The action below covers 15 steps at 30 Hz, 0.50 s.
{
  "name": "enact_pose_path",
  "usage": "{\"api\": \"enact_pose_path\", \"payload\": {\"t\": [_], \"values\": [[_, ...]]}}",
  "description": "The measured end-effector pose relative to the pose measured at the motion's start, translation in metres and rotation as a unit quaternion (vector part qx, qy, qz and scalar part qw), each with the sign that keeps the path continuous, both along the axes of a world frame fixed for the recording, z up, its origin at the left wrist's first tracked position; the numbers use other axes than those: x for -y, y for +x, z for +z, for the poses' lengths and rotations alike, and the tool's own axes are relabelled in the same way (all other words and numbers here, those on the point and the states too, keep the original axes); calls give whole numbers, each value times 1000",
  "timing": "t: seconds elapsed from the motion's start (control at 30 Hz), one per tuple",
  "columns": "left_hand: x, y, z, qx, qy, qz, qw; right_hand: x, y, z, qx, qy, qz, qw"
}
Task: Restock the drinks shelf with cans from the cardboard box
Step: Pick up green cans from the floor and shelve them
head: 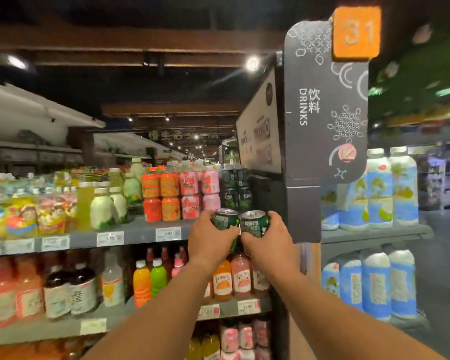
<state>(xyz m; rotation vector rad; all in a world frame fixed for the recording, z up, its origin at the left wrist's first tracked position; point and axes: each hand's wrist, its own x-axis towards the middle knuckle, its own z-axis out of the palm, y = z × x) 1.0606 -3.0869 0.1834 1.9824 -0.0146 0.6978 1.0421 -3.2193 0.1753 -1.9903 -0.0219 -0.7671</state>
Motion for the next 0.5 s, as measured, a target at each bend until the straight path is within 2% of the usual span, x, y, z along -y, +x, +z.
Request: {"api": "enact_pose_path", "payload": {"t": [0.13,0.3,0.4,0.5], "values": [[-13,56,33,17,-16,-12,1000,-11,47,40,18,4,-14,1000],[-10,134,64,-23,-6,-53,998,-19,114,78,32,-20,-63,997],[3,181,74,-41,24,-68,997,-16,158,97,16,-22,-77,997],[15,216,79,-54,13,-64,996,-12,193,111,-24,-13,-91,995]]}}
